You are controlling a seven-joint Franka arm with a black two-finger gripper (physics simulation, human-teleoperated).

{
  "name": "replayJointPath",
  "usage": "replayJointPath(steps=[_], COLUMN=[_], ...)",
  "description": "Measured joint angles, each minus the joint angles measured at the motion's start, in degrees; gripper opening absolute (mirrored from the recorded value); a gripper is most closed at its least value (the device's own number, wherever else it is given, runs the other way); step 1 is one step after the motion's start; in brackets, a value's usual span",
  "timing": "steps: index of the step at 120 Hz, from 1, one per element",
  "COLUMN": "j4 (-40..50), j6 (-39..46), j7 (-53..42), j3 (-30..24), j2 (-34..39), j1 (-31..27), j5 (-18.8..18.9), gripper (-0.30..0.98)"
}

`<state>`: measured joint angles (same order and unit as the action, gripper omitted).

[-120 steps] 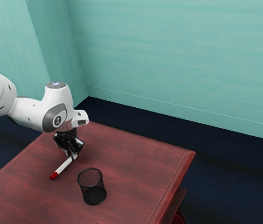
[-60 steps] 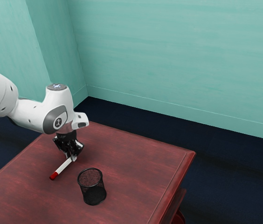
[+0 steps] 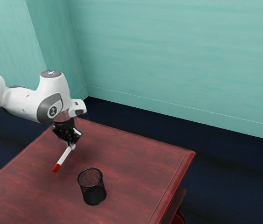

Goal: Put the marker into the pen holder.

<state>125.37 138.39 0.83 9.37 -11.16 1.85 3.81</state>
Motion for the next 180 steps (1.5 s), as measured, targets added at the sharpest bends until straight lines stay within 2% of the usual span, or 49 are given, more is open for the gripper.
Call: replayJointPath(steps=[37, 58, 71, 128, 180], j4=[2.8, 2.6, 2.7, 2.8, 5.1], j6=[-5.8, -8.1, -9.3, -11.5, -13.8], j7=[1.6, 2.4, 2.7, 3.3, 4.2], j3=[0.3, -0.2, -0.2, -2.6, -3.7], j2=[11.0, 13.3, 15.6, 16.3, 19.9], j1=[4.9, 7.5, 7.1, 12.0, 16.4], j5=[1.1, 1.9, 2.0, 1.1, 0.8], gripper=[-0.1, -0.09, -0.08, -0.04, -0.04])
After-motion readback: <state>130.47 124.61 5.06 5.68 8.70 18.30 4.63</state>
